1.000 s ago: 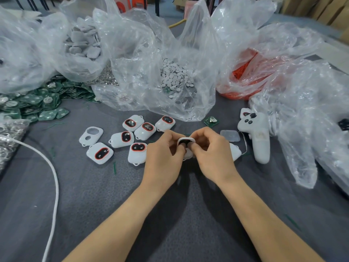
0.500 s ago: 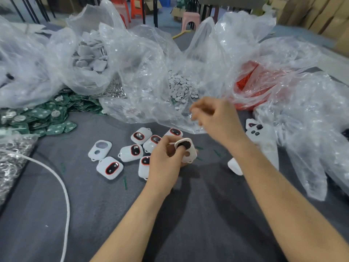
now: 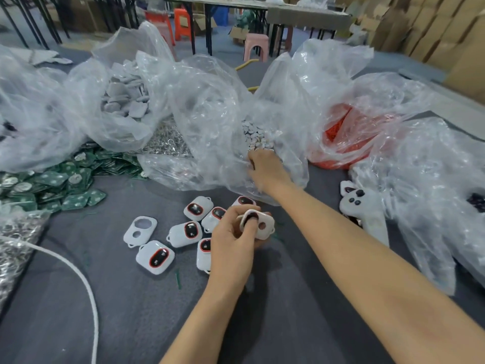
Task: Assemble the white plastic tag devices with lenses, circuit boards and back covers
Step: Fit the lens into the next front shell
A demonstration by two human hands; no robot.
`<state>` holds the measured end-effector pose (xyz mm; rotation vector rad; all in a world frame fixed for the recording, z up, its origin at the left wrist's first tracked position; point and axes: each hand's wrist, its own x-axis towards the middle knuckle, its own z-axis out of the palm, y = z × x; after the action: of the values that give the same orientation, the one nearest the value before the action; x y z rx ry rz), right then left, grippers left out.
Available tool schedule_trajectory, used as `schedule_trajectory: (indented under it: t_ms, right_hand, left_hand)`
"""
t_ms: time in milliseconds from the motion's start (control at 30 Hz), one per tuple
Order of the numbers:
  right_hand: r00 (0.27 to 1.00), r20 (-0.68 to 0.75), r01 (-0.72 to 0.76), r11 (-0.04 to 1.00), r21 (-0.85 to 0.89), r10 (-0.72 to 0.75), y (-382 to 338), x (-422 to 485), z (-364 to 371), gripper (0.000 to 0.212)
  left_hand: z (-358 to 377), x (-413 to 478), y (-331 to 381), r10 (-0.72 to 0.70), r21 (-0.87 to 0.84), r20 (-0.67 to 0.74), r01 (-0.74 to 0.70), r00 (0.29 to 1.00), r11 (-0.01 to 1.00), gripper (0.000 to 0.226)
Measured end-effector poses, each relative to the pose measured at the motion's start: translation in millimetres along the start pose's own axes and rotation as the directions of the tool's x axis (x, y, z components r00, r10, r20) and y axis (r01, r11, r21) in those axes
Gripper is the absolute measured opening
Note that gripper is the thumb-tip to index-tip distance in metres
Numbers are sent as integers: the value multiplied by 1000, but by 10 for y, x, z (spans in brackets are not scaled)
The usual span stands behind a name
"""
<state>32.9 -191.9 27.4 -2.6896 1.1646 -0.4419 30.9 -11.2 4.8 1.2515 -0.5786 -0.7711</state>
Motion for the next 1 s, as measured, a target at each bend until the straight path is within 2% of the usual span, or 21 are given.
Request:
schedule_trajectory:
  t_ms: [67, 100, 167, 200, 233, 333, 467, 533, 667, 767, 867, 1000]
  right_hand:
    - [995, -85, -35, 980, 197, 53, 35, -74, -95, 20]
    - [987, -126, -51, 931, 362, 103, 49, -149, -159, 13]
    - [967, -157, -40, 728, 685, 201, 66, -401, -316, 13]
    - [961, -168, -11, 638, 770, 218, 89, -565, -383, 16]
    - [957, -187, 21, 592, 806, 221, 114, -739, -429, 17]
    - [944, -220, 40, 578, 815, 246, 144, -1257, -406, 13]
    - [935, -125, -51, 475, 879, 332, 181, -1644, -263, 15]
    - [933, -97, -73, 446, 892, 346, 200, -1662, -260, 12]
    - [938, -28, -104, 357, 928, 346, 202, -1646, -272, 15]
    - [952, 44, -152, 344, 927, 303, 222, -1641, -275, 19]
    - [942, 59, -171, 321, 931, 329, 255, -1620, -295, 14]
    - [931, 123, -173, 120, 978, 343, 258, -1622, -320, 16]
  left_hand:
    - [-12, -15, 9, 48, 52, 27, -49, 998, 997, 19]
    - [-21, -22, 13, 62, 72, 34, -64, 997, 995, 20]
    - [-31, -19, 13, 77, 107, 32, -80, 997, 991, 23]
    - [-33, -22, 10, 79, 116, 29, -82, 996, 990, 25]
    - [-27, -23, 4, 78, 121, 27, -80, 997, 989, 25]
    - [-11, -22, -37, 58, 148, 27, -61, 998, 987, 22]
    - [-2, -37, -82, -22, 48, 52, 19, 998, 999, 19]
    - [-7, -42, -86, -32, 32, 55, 30, 998, 999, 20]
    - [-1, -39, -103, 4, 107, 36, -8, 999, 994, 18]
    - [-4, -38, -106, 9, 137, 33, -14, 999, 990, 17]
    - [2, -50, -101, -2, 116, 43, -3, 999, 993, 18]
    - [16, -55, -88, 16, 155, 34, -21, 999, 988, 22]
